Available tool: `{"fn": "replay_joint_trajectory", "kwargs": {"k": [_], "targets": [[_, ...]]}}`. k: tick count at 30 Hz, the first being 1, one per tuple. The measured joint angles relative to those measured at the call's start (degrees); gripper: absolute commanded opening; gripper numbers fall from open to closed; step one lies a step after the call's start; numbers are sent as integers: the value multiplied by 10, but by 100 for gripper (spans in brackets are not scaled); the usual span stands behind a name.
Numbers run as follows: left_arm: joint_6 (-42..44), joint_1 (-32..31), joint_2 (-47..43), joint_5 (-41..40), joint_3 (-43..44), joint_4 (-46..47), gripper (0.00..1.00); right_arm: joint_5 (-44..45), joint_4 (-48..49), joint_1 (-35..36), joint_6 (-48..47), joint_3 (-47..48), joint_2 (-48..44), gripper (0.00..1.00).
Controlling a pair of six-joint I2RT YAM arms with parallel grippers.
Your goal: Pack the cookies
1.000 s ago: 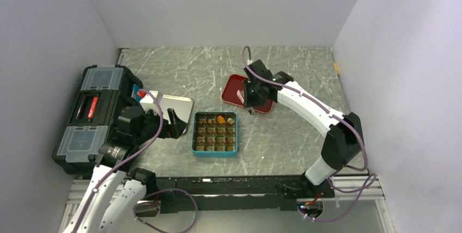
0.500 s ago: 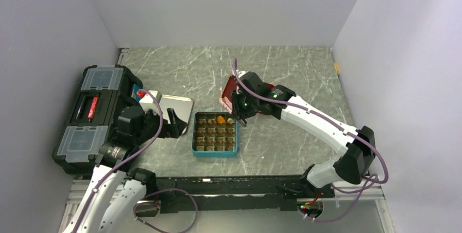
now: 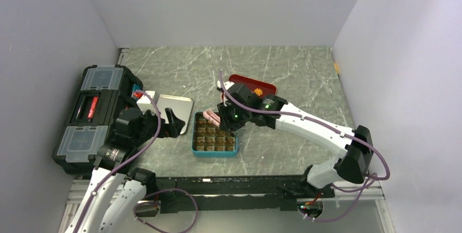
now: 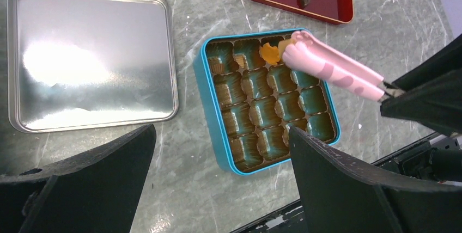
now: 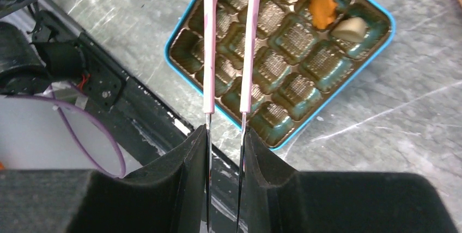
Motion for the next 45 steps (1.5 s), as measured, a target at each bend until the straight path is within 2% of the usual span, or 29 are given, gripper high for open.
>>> {"fn": "replay_joint_trajectory", "kwargs": {"k": [13,45], "targets": [[-1,0,0,-1,0,0,99,-6,15,55,0,0,70,1],[0,0,0,1,0,0,99,34,18,58,2,51,152,3]]}}
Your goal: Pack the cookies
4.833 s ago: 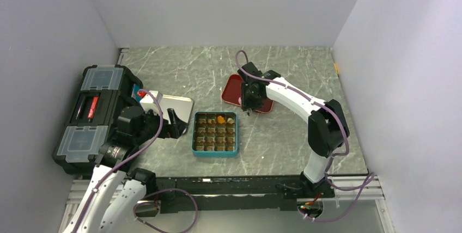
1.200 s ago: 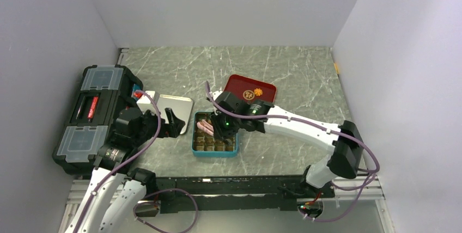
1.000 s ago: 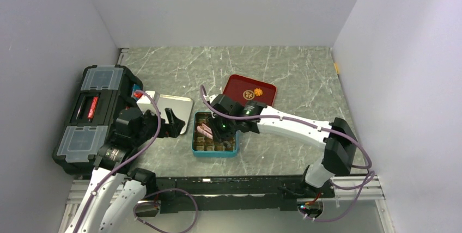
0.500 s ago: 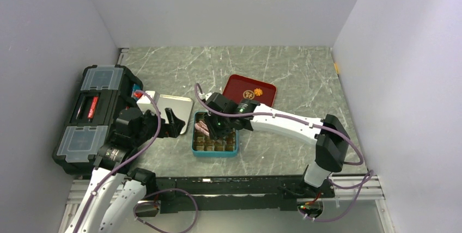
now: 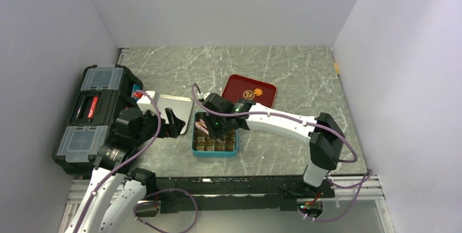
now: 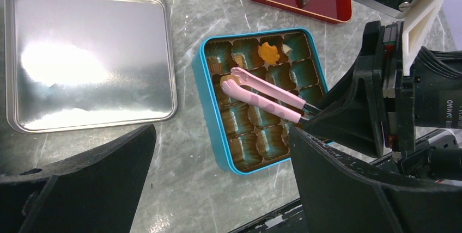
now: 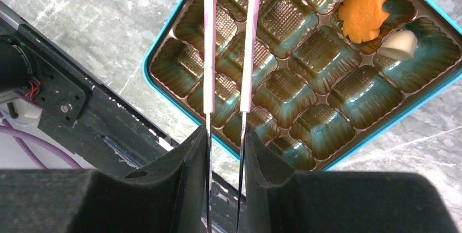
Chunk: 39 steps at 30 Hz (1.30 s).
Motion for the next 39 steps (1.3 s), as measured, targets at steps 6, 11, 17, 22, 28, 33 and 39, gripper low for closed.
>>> {"fn": "replay_joint_trajectory", "kwargs": {"k": [6,11,17,22,28,33,39], "targets": [[0,0,0,3,0,0,99,0,0,0,0,0,4,4],[0,0,0,3,0,0,99,0,0,0,0,0,4,10],[0,0,0,3,0,0,99,0,0,0,0,0,4,19],[0,0,0,3,0,0,99,2,-1,0,0,0,4,24],[0,0,0,3,0,0,99,2,-1,0,0,0,4,27],[0,0,0,3,0,0,99,2,-1,0,0,1,4,29],[0,0,0,3,0,0,99,2,-2,0,0,1,4,32]]}}
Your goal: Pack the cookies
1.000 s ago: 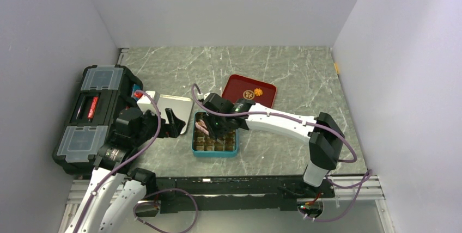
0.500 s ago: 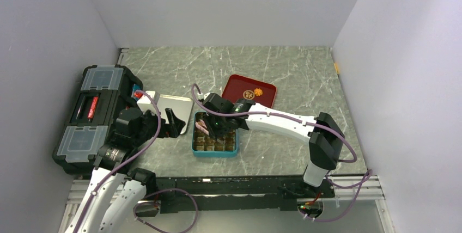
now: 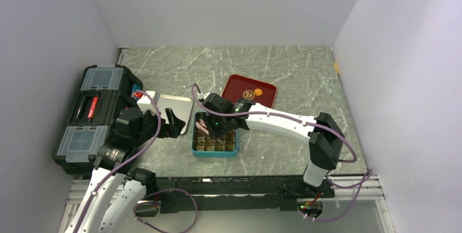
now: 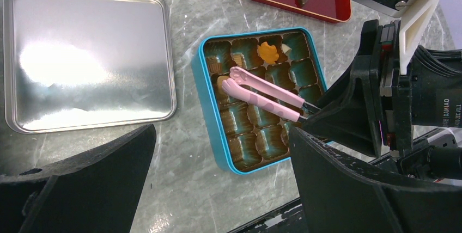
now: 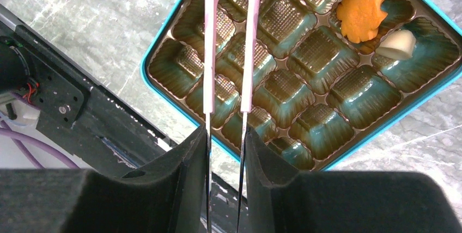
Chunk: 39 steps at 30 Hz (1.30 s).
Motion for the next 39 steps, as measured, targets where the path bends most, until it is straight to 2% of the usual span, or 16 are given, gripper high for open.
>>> {"fn": "replay_joint_trajectory", "kwargs": {"k": [7,27,39], "targets": [[0,0,0,0,0,0,99,2,-2,0,0,4,0,35],[0,0,0,0,0,0,99,45,-19,0,0,21,-4,34],[0,0,0,0,0,0,99,102,-43,-26,1,9,-71,32]]}}
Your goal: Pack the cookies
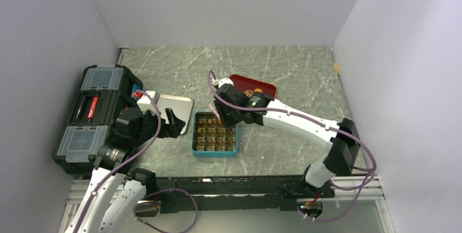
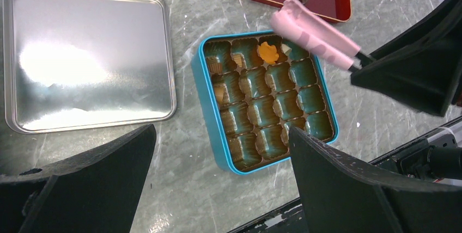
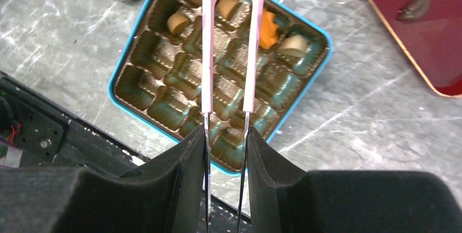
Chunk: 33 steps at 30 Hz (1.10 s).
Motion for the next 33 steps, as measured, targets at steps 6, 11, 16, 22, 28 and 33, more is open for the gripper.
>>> {"fn": "replay_joint_trajectory", "kwargs": {"k": [6,11,16,22,28,33], "targets": [[0,0,0,0,0,0,99,24,-15,-56,8,-26,-47,32],[0,0,0,0,0,0,99,54,-29,-124,26,-70,-88,32],[0,0,0,1,0,0,99,95,-46,-170,40,-107,-107,32],[0,0,0,4,0,0,99,137,-48,-203,56,-135,-105,32],[0,0,0,7,0,0,99,170,-51,-248,75,-146,-90,32],[0,0,1,11,0,0,99,172,-44,-278,82,-164,-78,32]]}}
